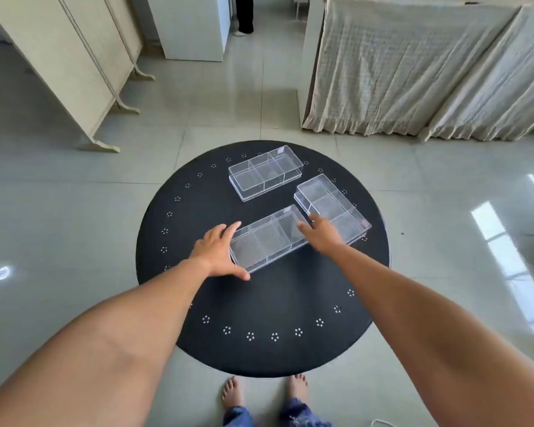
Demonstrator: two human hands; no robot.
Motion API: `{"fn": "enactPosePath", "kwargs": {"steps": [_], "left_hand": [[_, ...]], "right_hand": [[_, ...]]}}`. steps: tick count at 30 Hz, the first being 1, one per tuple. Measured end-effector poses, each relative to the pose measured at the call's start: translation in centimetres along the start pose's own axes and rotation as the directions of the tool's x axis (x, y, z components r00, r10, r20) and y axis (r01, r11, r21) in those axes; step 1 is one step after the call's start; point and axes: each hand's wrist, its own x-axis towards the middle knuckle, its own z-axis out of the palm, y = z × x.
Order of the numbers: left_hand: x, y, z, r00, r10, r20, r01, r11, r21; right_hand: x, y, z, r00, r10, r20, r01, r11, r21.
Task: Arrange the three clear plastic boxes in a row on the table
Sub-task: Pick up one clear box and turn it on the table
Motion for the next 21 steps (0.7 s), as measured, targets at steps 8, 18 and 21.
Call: {"fn": "enactPosePath", "kwargs": {"steps": [8,18,21], "left_hand": [[0.1,-0.7,4.0,0.996,-0.09,-0.011,0.081,0.934,-0.347],[1.3,-0.8,3.5,0.996,-0.089,-0.009,0.069,0.828,-0.556],[1.9,-1.4,2.1,0.996,-0.068,0.05,0.084,0.696,-0.713]], "right_hand": [[0.0,0.8,1.9,0.997,0.059,0.046,-0.066,0.981,0.184],[0.5,0.5,1.8,0.998,0.056,-0.018,-0.045,0.923,0.382],[0.2,0.1,1.0,0.998,0.017,-0.057,0.01,0.9,0.436]]}}
